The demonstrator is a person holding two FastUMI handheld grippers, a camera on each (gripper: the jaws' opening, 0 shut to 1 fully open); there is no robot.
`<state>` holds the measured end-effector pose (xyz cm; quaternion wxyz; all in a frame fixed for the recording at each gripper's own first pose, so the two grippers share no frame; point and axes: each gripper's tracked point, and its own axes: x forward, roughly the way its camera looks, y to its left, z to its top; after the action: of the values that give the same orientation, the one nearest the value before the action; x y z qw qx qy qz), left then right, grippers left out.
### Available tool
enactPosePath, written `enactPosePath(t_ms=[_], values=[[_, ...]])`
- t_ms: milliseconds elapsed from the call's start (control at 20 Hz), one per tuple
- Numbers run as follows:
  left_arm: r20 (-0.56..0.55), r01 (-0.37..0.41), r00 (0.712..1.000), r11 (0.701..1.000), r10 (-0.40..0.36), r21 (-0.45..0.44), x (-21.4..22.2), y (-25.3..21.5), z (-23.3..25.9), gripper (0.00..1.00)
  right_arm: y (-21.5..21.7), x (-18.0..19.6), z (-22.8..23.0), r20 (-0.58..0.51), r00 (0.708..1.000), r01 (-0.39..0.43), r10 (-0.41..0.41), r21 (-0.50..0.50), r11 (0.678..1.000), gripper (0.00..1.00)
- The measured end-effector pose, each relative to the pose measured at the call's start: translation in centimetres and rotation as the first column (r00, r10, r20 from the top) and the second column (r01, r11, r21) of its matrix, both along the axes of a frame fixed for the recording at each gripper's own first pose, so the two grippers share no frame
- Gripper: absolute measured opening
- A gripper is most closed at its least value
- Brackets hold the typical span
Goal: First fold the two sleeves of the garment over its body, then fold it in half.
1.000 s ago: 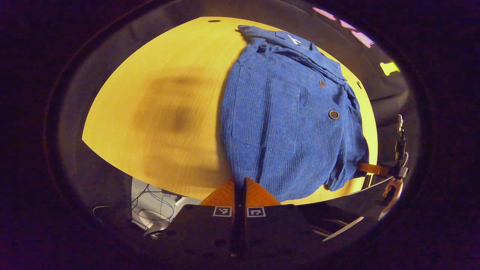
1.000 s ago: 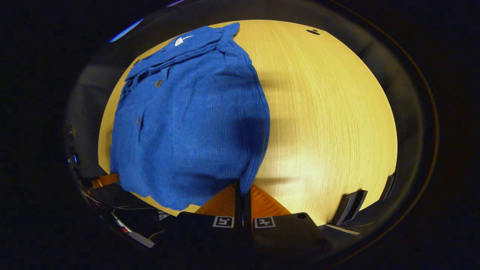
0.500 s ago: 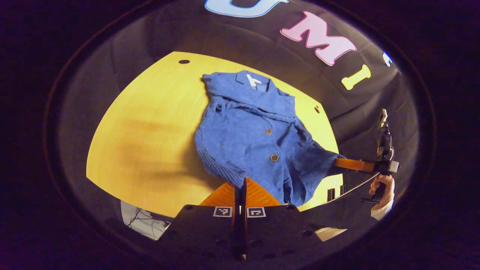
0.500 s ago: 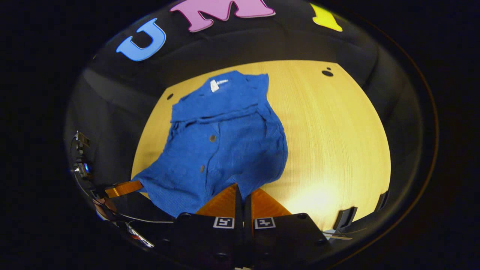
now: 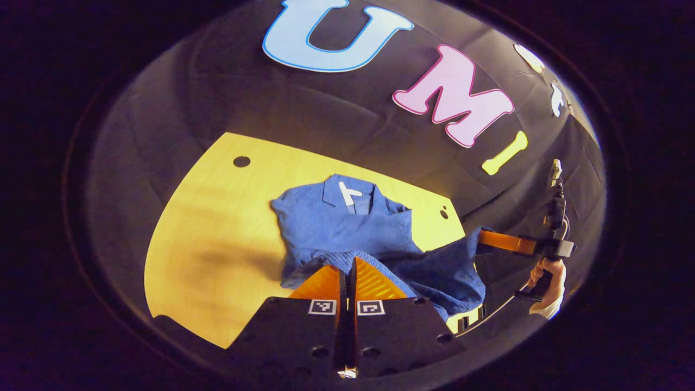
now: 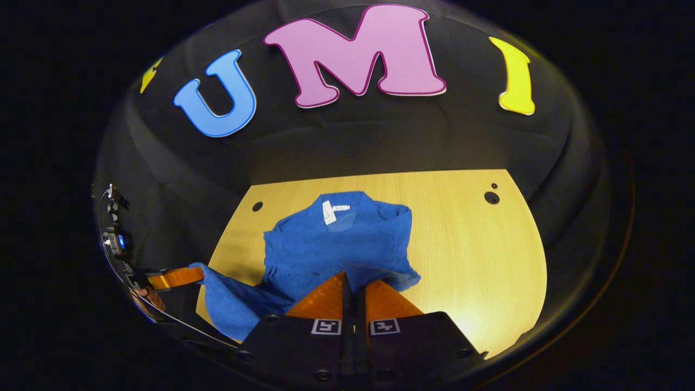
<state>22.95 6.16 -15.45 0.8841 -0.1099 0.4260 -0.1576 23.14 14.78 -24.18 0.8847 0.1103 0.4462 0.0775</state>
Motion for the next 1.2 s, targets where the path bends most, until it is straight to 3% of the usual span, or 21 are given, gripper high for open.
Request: enactPosePath(t_ms=[100,300,400,500,650,750,800,850,1000,1200], values=[[0.002,-0.032,0.999,0.999,0.032,0.041,4.6,0.8,0.0,0.0,-0.8,5.1,-0.9,0.014,1.0,0.022,-0.022,-0.018,1.0,0.04],[-0.041,-0.176,0.983,0.982,0.179,0.075,14.2,3.2,-2.8,0.0,-3.5,14.7,-6.5,0.008,0.994,0.112,-0.112,-0.028,0.993,0.04],[-0.083,-0.219,0.97,0.969,0.229,0.118,18.4,4.3,-6.6,0.0,-5.0,17.1,-11.5,-0.065,0.985,0.157,-0.159,-0.028,0.987,0.04],[-0.169,-0.267,0.938,0.943,0.301,0.198,20.1,5.5,-11.3,0.0,-5.5,18.6,-17.1,-0.151,0.972,0.18,-0.18,-0.018,0.984,0.04],[-0.187,-0.347,0.903,0.913,0.387,0.214,21.3,5.3,-14.3,0.0,-4.7,18.4,-22.9,-0.208,0.972,0.105,-0.113,-0.049,0.993,0.05],[-0.181,-0.337,0.908,0.915,0.378,0.22,21.4,5.4,-14.6,0.04,-4.3,18.3,-24.8,-0.231,0.969,0.078,-0.085,-0.041,0.996,0.16],[-0.173,-0.319,0.915,0.917,0.364,0.239,21.6,5.6,-14.6,0.09,-3.9,18.5,-25.3,-0.24,0.966,0.089,-0.093,-0.024,0.996,0.39],[-0.161,-0.305,0.922,0.917,0.352,0.257,21.6,5.8,-14.9,0.14,-3.6,18.6,-25.4,-0.244,0.964,0.107,-0.104,-0.003,0.994,0.29],[-0.081,-0.288,0.944,0.918,0.32,0.273,22.7,5.3,-13.7,0.88,-3.1,19.9,-24.2,-0.184,0.977,0.116,-0.109,0.025,0.993,0.98],[0.003,-0.241,0.969,0.936,0.249,0.258,22.3,4.5,-11.2,0.85,-2.5,21.4,-20.6,-0.068,0.991,0.12,-0.115,0.065,0.991,0.98]])
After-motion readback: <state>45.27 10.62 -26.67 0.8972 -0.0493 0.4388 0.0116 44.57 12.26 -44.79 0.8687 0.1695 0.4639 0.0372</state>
